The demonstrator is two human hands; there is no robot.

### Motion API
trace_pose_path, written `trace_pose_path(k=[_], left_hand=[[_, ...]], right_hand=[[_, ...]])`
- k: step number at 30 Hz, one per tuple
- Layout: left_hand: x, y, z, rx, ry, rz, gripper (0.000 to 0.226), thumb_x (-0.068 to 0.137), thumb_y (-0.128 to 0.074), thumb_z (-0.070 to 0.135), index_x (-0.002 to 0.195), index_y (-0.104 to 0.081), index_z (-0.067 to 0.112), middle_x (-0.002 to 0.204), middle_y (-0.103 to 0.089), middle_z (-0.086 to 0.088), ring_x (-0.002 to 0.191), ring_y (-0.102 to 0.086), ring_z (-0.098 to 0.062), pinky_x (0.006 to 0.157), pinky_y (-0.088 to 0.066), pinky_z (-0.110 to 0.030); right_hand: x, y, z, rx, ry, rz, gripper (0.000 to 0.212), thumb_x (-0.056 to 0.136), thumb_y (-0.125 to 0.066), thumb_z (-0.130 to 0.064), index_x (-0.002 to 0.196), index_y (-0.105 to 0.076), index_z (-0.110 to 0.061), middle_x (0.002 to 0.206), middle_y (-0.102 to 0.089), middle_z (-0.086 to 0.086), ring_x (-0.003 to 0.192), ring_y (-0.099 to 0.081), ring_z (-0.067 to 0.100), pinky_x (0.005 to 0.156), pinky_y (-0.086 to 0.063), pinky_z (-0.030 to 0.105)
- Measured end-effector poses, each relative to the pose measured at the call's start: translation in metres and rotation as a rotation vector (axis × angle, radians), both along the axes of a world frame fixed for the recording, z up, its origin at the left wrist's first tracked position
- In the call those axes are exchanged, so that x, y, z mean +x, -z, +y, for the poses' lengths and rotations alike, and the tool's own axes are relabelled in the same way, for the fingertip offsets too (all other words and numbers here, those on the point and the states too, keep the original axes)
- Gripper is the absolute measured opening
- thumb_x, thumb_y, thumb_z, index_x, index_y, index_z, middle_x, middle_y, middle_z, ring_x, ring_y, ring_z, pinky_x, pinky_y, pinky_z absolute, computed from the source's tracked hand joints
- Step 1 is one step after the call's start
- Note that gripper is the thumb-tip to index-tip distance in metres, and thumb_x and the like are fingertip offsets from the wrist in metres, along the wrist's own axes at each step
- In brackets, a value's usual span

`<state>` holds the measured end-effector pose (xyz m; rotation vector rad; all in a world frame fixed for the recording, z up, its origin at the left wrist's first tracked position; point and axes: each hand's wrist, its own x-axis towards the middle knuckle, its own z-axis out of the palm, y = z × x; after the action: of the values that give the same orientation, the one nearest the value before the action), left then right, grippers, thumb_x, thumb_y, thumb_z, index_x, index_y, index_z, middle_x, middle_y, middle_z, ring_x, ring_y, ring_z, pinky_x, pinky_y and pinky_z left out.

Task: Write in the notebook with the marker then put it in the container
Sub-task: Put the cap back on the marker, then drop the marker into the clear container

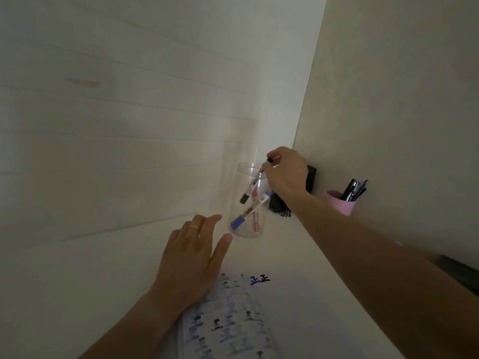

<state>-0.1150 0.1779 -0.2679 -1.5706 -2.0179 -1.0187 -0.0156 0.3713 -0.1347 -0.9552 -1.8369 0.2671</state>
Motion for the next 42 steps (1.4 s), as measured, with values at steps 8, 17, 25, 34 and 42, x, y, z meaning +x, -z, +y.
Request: trace_pose_path(k=[8,17,25,34,42], left_hand=[[0.002,-0.002,0.002,-0.042,-0.012,0.092,0.048,0.100,-0.035,0.049,0.135,-0.055,0.024,0.119,-0.065,0.000,0.102,-0.062,-0.020,0.088,-0.048,-0.037],[0.042,-0.022,-0.042,-0.093,-0.031,0.275,0.038,0.098,-0.046,0.045,0.106,-0.072,0.018,0.102,-0.072,-0.005,0.090,-0.065,-0.027,0.083,-0.049,-0.042],[0.104,-0.025,-0.131,-0.296,0.020,0.035,0.050,0.088,-0.039,0.068,0.112,-0.066,0.034,0.121,-0.061,0.002,0.113,-0.057,-0.021,0.090,-0.050,-0.041],[0.127,0.021,-0.159,-0.354,0.020,0.040,0.068,0.085,-0.027,0.081,0.132,-0.055,0.040,0.141,-0.056,0.001,0.132,-0.049,-0.021,0.110,-0.042,-0.041],[0.127,0.021,-0.158,-0.319,-0.011,0.013,0.069,0.080,-0.038,0.081,0.128,-0.060,0.036,0.137,-0.060,0.003,0.130,-0.050,-0.019,0.108,-0.044,-0.038]], right_hand=[[0.009,0.004,-0.023,0.014,-0.005,-0.134,0.027,0.093,-0.067,-0.023,0.117,-0.075,-0.014,0.117,-0.076,0.005,0.104,-0.070,0.023,0.094,-0.058,0.041],[0.114,0.027,-0.132,-0.038,-0.051,-0.356,0.031,0.093,-0.061,-0.046,0.102,-0.079,-0.023,0.095,-0.066,-0.015,0.091,-0.062,0.010,0.081,-0.053,0.031],[0.211,0.089,-0.208,-0.314,-0.061,-0.466,0.036,0.096,-0.053,-0.050,0.110,-0.075,-0.025,0.118,-0.068,0.006,0.114,-0.059,0.029,0.094,-0.046,0.036],[0.225,0.153,-0.230,-0.223,-0.012,-0.647,0.072,0.084,-0.024,-0.071,0.138,-0.052,-0.033,0.147,-0.050,0.006,0.138,-0.041,0.030,0.114,-0.036,0.043],[0.224,0.159,-0.224,-0.203,-0.009,-0.640,0.059,0.093,-0.040,-0.065,0.140,-0.051,-0.033,0.151,-0.047,0.006,0.141,-0.038,0.029,0.116,-0.032,0.042]])
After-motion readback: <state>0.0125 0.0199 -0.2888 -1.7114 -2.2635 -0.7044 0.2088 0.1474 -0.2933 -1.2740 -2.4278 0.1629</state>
